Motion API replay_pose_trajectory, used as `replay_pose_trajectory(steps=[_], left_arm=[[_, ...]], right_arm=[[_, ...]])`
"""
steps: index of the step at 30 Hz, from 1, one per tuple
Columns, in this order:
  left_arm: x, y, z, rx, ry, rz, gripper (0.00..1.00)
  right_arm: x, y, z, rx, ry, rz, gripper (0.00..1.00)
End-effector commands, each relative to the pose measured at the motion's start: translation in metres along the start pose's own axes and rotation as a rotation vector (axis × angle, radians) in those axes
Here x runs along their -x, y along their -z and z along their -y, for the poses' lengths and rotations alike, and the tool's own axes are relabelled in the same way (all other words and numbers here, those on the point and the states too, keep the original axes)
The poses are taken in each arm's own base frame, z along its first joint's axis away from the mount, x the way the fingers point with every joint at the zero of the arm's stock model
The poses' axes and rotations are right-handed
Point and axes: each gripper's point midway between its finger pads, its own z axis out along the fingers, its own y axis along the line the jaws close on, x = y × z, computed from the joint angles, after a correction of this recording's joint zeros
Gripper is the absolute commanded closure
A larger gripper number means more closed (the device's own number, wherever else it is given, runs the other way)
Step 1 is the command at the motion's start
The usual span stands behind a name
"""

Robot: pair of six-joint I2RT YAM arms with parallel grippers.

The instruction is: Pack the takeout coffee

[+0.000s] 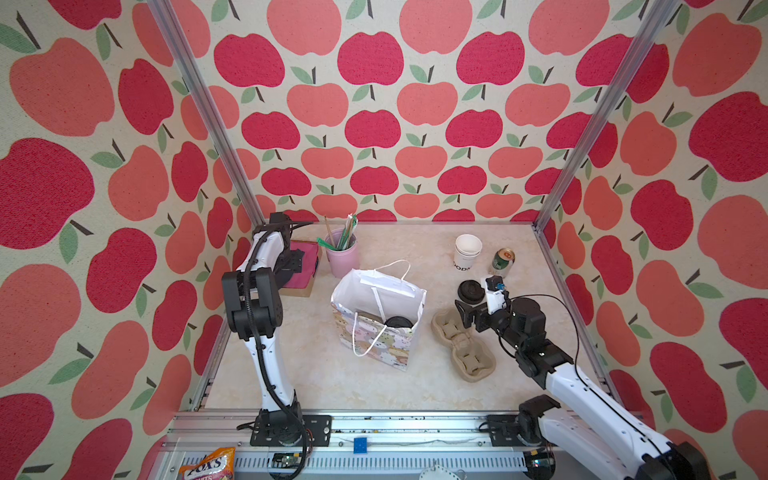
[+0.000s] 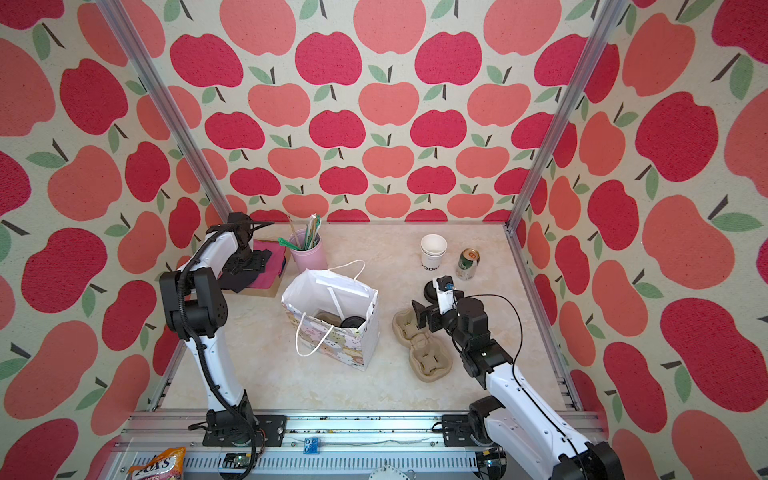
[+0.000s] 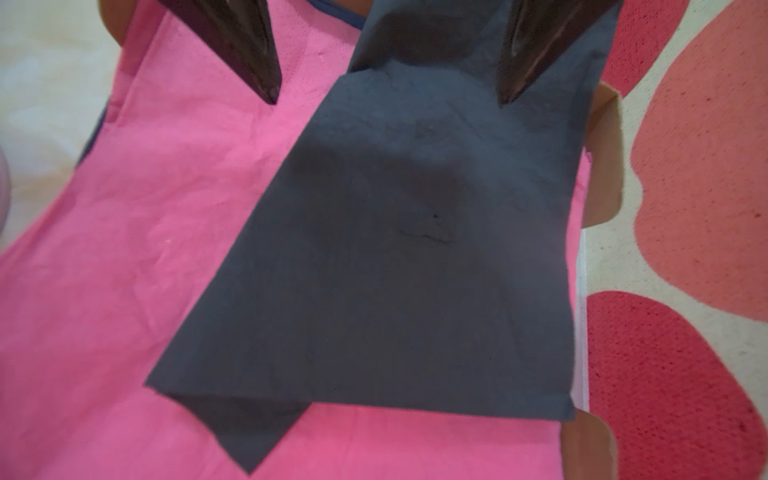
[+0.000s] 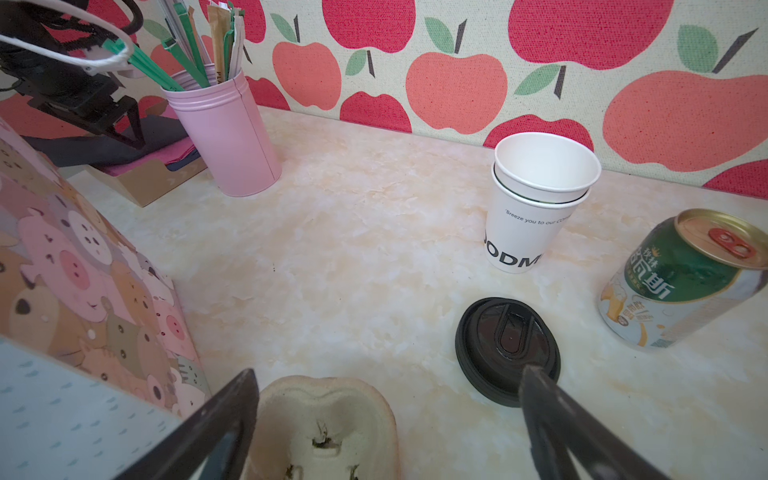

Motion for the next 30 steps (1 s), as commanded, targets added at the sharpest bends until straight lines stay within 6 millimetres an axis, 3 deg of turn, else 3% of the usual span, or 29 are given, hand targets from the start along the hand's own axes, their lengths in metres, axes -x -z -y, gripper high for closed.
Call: replay_pose_trajectory(steps=[1, 5, 8, 12, 15, 18, 22, 25, 30], left_arm=[[-0.002, -0.005, -0.003, 0.014, 0.0, -0.028, 0.23], [-0.004, -0.018, -0.001, 0.018, -0.004, -0.049, 0.26], [-0.006, -0.026, -0.001, 0.029, -0.009, -0.064, 0.34], [-0.005, -0.028, -0.001, 0.031, -0.003, -0.061, 0.55], [-0.001, -0.022, -0.002, 0.029, 0.005, -0.04, 0.7], [0.002, -0.014, -0.003, 0.024, 0.014, -0.015, 0.72], [0.004, -0.006, -0.005, 0.026, 0.014, -0.002, 0.86], [0.005, 0.002, -0.008, 0.037, 0.015, 0.013, 0.89], [0.014, 0.032, -0.018, 0.053, 0.034, 0.08, 0.97]], right_arm=[[0.002, -0.001, -0.001, 0.011, -0.019, 0.008, 0.01], [0.002, -0.001, -0.001, 0.01, -0.018, 0.008, 0.01], [0.002, -0.001, 0.0, 0.01, -0.018, 0.007, 0.01], [0.002, -0.002, -0.001, 0.011, -0.018, 0.005, 0.01], [0.001, -0.002, 0.0, 0.01, -0.018, 0.005, 0.01], [0.001, -0.002, -0.001, 0.012, -0.019, 0.003, 0.01], [0.001, -0.002, -0.001, 0.015, -0.019, 0.0, 0.01], [0.001, -0.002, -0.002, 0.016, -0.02, 0.001, 0.01], [0.001, -0.002, -0.002, 0.019, -0.021, 0.002, 0.01]])
